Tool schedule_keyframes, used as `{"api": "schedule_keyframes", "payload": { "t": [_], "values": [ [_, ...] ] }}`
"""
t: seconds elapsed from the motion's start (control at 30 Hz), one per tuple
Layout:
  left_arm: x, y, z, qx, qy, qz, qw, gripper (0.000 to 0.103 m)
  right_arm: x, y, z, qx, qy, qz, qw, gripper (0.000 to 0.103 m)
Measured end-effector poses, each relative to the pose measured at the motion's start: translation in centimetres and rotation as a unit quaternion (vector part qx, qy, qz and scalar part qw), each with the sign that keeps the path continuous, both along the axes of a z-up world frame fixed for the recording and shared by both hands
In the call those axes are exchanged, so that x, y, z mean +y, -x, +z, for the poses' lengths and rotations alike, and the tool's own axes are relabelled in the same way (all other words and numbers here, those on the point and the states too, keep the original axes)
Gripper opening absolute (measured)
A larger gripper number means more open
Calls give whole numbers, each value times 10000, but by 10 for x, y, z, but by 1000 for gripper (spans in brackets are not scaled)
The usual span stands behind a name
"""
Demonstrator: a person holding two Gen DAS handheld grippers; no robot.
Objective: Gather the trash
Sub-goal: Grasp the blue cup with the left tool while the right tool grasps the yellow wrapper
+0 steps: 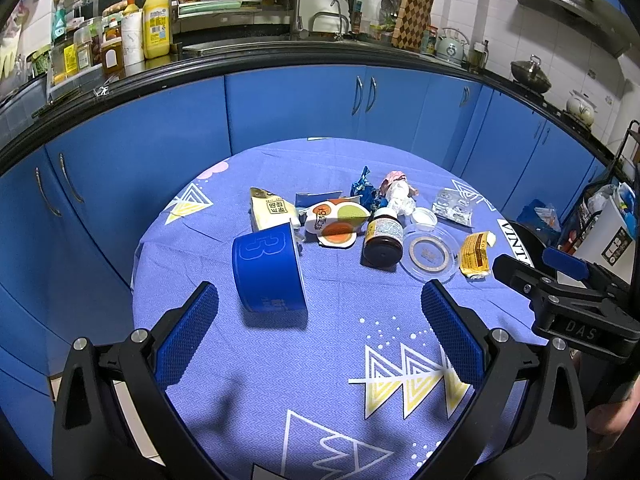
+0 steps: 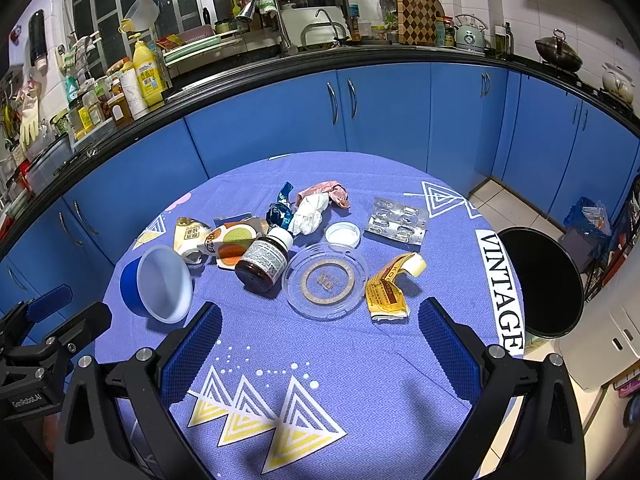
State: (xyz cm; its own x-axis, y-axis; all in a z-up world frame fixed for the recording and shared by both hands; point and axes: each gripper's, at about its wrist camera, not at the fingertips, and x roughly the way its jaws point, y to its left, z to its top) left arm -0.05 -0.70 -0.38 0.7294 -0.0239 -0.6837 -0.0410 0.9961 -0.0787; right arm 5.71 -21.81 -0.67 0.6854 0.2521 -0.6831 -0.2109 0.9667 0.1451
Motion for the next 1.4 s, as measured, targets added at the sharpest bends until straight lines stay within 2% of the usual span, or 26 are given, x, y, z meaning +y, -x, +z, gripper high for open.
{"api": "schedule_keyframes", "payload": {
  "t": [0.6, 0.77, 1.1, 1.27, 1.4],
  "values": [
    [6, -3, -1, 49, 78, 62, 9999, 100, 0, 0, 1, 9, 17, 0, 10000, 96],
    [14, -7, -5, 116, 301, 181, 9993, 100, -3, -2, -12, 35, 13, 7, 10000, 96],
    [17, -10, -10, 73, 301, 272, 9991, 100, -5, -8, -18, 128, 0, 2, 9999, 96],
    [31, -13, -22, -132, 486, 609, 9969, 100, -4, -14, -30, 119, 141, 68, 9998, 96],
    [46, -29, -41, 185, 712, 778, 9942, 100, -8, -25, -43, 207, 239, 29, 9995, 96]
  ]
}}
